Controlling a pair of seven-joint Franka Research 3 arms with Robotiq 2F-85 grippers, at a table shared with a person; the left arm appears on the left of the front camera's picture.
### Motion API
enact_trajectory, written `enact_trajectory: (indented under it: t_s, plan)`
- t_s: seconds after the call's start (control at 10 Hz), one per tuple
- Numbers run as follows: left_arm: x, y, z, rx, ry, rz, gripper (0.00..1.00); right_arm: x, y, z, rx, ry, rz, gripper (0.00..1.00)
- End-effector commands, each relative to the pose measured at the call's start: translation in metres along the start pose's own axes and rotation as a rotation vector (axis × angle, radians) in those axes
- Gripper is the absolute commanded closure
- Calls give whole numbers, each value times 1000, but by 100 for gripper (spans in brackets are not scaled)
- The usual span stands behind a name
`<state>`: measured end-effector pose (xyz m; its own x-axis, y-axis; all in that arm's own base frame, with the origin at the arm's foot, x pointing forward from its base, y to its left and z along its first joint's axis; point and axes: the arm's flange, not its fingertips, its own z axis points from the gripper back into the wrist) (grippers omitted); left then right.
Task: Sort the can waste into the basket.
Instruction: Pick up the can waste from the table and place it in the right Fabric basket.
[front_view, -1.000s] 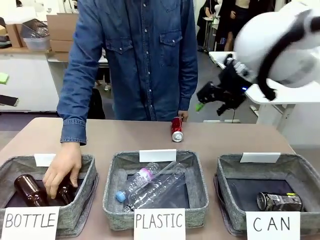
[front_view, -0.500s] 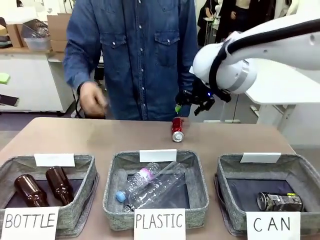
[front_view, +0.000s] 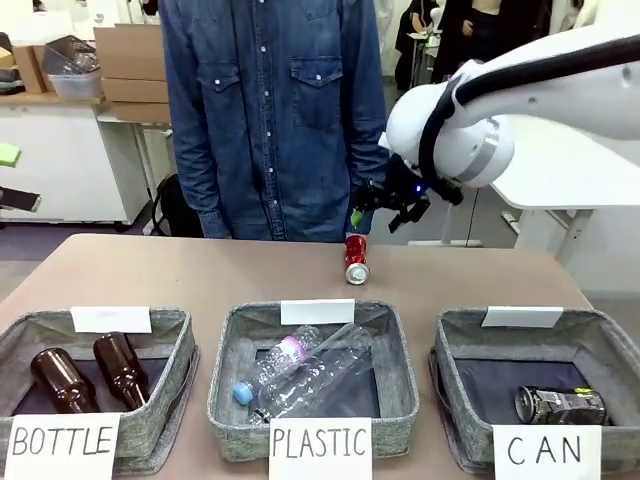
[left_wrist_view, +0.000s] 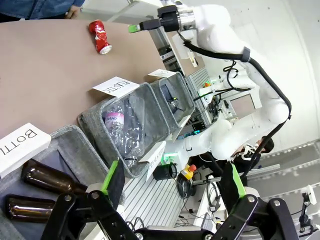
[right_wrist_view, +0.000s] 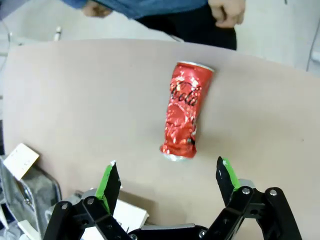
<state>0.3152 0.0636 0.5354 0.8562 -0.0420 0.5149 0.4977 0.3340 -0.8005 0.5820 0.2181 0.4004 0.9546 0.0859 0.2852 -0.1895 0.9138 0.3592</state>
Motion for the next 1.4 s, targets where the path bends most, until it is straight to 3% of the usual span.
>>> enact_trajectory:
  t_s: [0.0,0.4,1.1,1.2,1.3]
  plan:
    - [-1,-1,2,-8,4,-15,0,37,3,-31,-41,31,-33,0]
    - [-1,-1,2,-8,4,-15,0,71,3,-83,-154,125,-143,0]
    - [-1,-1,2,-8,4,-15,0,70,11,-117,-290,181,-173,0]
    - [-1,-1,2,-8,4,-15,0,69,11,-117,-305,180,-175,46]
    - [-1,-1,2,-8,4,-15,0,69,11,-117,-312,187,-180,56]
